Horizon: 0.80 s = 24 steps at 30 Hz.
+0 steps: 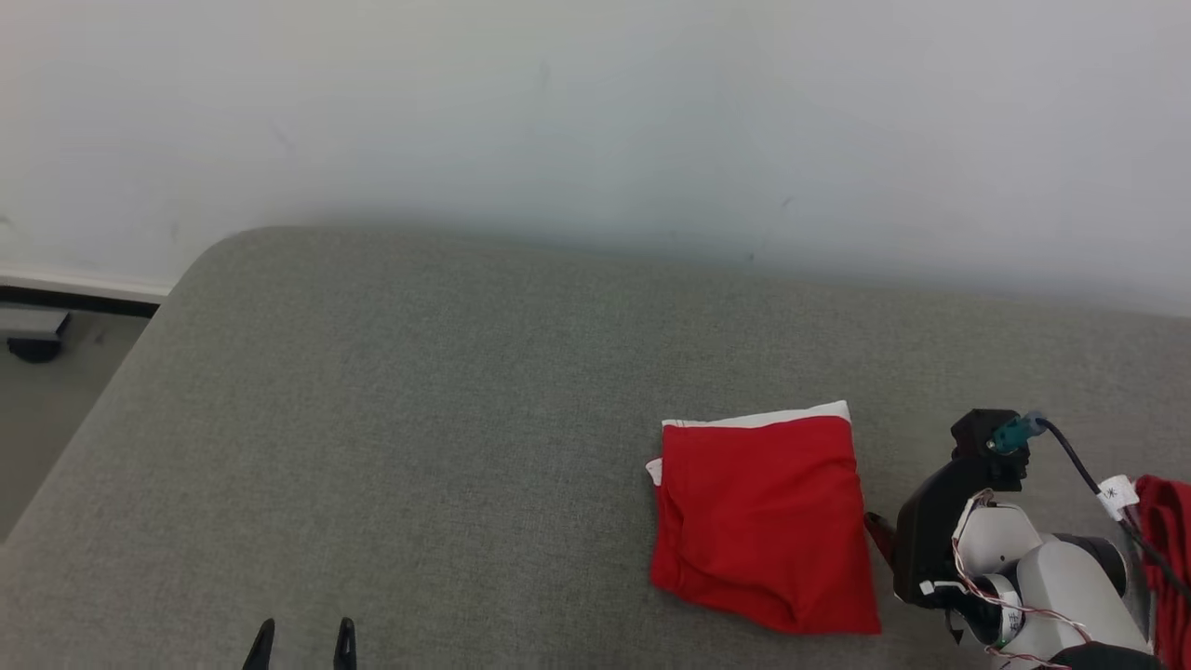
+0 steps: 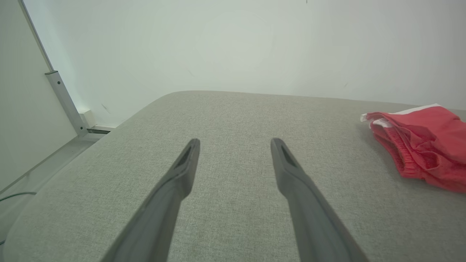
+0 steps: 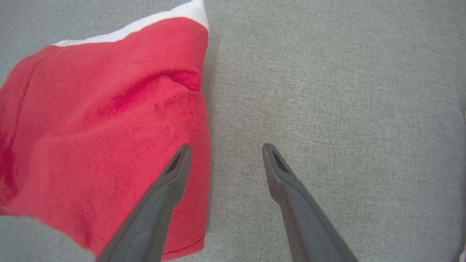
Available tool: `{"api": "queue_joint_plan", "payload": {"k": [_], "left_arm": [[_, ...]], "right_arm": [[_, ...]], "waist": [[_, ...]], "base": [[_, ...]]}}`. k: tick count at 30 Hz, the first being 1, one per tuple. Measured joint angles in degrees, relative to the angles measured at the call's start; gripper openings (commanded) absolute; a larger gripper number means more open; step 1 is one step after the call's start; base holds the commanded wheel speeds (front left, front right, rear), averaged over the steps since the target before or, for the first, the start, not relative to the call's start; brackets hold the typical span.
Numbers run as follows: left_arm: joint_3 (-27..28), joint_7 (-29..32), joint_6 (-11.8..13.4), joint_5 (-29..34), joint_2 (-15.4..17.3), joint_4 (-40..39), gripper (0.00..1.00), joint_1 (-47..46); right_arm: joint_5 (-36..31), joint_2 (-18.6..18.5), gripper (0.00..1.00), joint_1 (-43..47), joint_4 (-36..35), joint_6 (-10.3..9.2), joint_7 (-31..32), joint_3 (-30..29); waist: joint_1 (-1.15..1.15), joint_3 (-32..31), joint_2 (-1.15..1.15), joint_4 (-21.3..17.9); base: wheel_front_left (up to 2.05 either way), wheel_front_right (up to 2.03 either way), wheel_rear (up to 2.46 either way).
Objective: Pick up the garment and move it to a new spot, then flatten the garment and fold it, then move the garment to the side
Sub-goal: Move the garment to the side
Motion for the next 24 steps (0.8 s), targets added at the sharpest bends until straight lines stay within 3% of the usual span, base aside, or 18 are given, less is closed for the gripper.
{"api": "queue_joint_plan", "payload": {"k": [9,15,16,17,18,24], "left_arm": [[-1.38,0.00,-0.49,0.02,0.11,0.55,1.00,-2.37],[-1.55,0.00,-0.58,-0.18,0.12,1.31,1.00,-3.19],[-1.67,0.00,-0.67,-0.21,0.11,1.34,1.00,-3.20],[-1.69,0.00,-0.77,-0.20,0.12,1.36,1.00,-3.20],[-1.70,0.00,-0.78,-0.21,0.13,1.34,1.00,-3.20],[-2.70,0.00,-1.00,-0.23,0.05,0.32,1.00,-3.26]], "right_arm": [[-0.89,1.82,1.00,-2.79,5.83,0.00,-2.54,-2.64],[-1.46,2.13,1.00,-3.76,8.57,-0.03,-3.00,-0.22],[-1.54,2.03,0.18,-3.84,8.64,-0.08,-3.09,0.49],[-1.62,1.92,0.18,-3.84,8.71,-0.08,-3.33,1.24],[-1.68,1.79,0.00,-3.83,8.69,-0.08,-3.66,2.26],[-1.14,0.97,0.00,-2.80,6.42,-0.04,-5.24,6.57]], "waist": [[0.00,4.43,0.00,2.90],[0.00,5.72,-0.01,3.61],[0.00,5.70,-0.01,3.49],[0.00,5.64,-0.01,3.30],[0.00,5.54,-0.01,3.04],[-0.01,4.77,-0.01,0.37]], "base": [[0.00,0.00,0.00],[0.00,0.00,0.00],[0.00,0.00,0.00],[0.00,0.00,0.00],[0.00,0.00,0.00],[0.00,0.00,0.00]]}}
